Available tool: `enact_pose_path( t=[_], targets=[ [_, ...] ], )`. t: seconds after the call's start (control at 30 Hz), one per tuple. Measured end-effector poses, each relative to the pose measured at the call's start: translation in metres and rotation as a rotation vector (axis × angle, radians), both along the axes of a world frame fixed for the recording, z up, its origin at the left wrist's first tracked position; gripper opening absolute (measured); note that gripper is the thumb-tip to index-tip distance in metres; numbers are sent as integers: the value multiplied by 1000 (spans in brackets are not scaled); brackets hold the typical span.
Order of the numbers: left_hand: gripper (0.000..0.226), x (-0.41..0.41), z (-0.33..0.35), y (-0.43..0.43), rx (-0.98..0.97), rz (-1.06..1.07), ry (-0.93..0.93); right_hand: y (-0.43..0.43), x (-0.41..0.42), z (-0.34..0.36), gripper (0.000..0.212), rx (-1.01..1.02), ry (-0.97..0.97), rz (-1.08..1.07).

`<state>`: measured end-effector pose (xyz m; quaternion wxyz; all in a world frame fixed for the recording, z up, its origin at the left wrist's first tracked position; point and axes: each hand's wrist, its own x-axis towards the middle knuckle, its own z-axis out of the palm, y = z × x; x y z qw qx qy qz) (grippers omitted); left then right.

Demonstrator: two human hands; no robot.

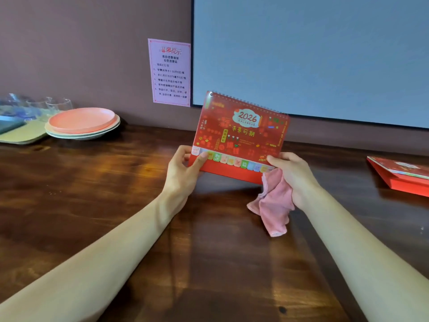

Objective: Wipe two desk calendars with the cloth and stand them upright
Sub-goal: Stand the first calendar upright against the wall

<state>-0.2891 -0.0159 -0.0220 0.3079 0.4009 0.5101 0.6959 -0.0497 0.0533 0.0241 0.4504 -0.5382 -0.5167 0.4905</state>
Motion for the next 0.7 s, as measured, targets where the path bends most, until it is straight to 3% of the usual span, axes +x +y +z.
enact_pose_path(
  t=[0.13,0.33,0.5,0.7],
  targets=[
    [16,8,10,26,-59,-56,98,17,0,2,19,34,19,-56],
    [21,-6,12,80,-264,-39,419,56,-12,5,21,130,23,-95],
    [30,-18,3,116,-314,116,425,94,-38,-2,19,146,-9,-98],
    [31,-24,-8,140,-331,151,360,123,-50,-21,15,129,-46,-133]
  ],
)
